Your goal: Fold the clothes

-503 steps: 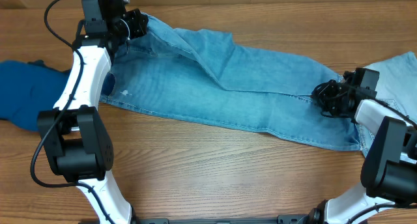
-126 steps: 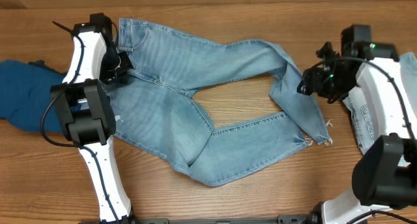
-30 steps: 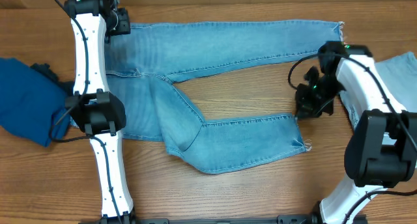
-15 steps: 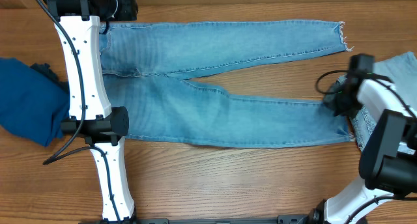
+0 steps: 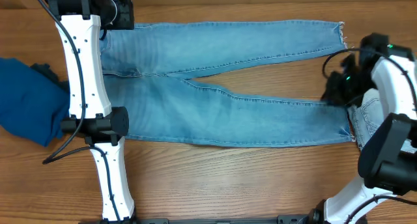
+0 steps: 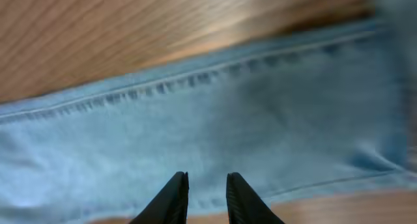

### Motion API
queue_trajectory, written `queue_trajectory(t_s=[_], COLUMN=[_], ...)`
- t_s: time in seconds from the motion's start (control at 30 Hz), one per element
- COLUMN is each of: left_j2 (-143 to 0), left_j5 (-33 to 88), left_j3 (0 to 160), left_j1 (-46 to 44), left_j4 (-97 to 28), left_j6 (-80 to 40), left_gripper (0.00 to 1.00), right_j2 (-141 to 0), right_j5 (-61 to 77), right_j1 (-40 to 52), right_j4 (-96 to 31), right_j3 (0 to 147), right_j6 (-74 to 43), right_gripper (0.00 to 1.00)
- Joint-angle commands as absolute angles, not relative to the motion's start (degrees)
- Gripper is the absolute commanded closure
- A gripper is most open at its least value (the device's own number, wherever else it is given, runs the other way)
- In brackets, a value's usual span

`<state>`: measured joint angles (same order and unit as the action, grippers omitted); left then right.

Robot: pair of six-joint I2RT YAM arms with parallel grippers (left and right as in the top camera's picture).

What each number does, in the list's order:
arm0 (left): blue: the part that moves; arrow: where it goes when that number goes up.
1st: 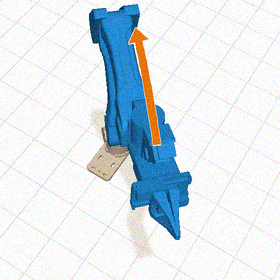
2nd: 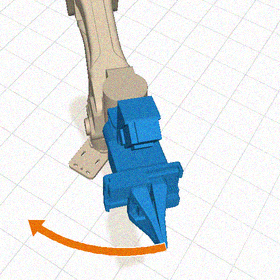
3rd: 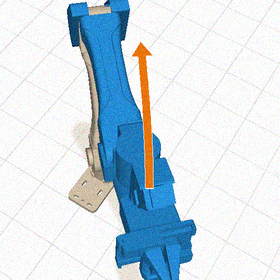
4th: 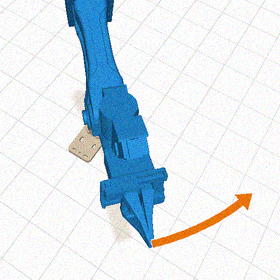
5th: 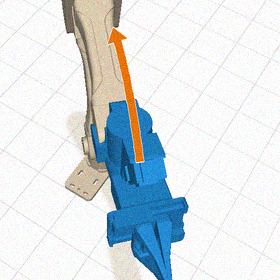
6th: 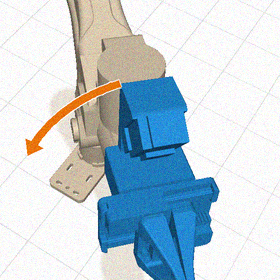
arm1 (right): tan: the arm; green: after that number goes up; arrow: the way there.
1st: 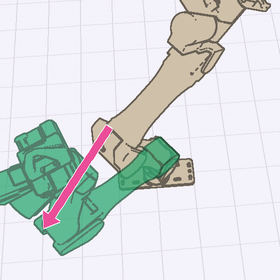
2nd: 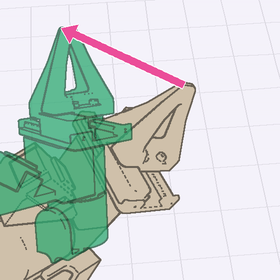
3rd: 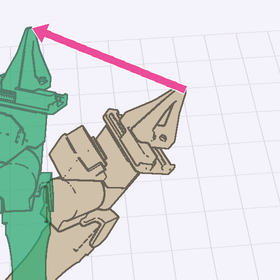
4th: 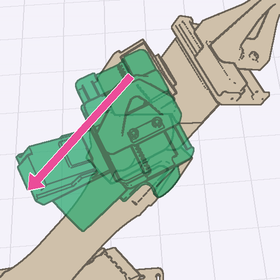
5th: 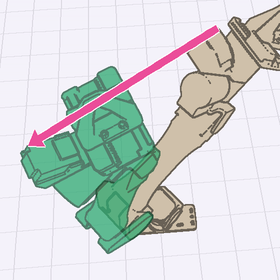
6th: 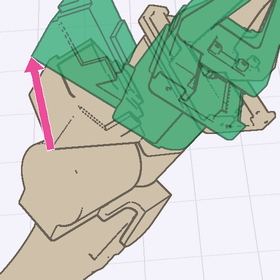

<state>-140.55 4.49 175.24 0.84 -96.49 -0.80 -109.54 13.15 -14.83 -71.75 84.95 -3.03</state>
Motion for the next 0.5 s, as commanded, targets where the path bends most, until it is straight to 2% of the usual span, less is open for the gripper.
queue_trajectory(t_s=[0.0, 0.03, 0.23, 0.37, 0.47], left_j2=[-139.4, -139.4, -139.4, -139.4, -139.4], left_j5=[2.3, 2.3, 2.5, 2.6, 2.6], left_j3=[171.5, 171.0, 171.0, 171.0, 171.0], left_j1=[1.0, 1.0, 1.0, 1.0, 1.0], left_j4=[-96.6, -96.6, -95.9, -95.8, -95.3], left_j6=[1.9, 2.4, 2.4, 2.4, 2.4], left_gripper=[0.46, 0.46, 0.45, 0.46, 0.45], right_j2=[-109.4, -109.4, -110.0, -111.6, -111.6], right_j5=[15.2, 13.1, -2.7, -10.6, -10.4], right_j1=[-11.6, -11.5, -13.1, -18.5, -22.1], right_j4=[-64.7, -60.3, -41.7, -31.6, -30.1], right_j3=[74.6, 71.2, 61.9, 62.0, 62.8], right_j6=[-4.4, -7.6, -15.4, -13.9, -10.2], right_gripper=[0.77, 0.8, 0.8, 0.79, 0.8])
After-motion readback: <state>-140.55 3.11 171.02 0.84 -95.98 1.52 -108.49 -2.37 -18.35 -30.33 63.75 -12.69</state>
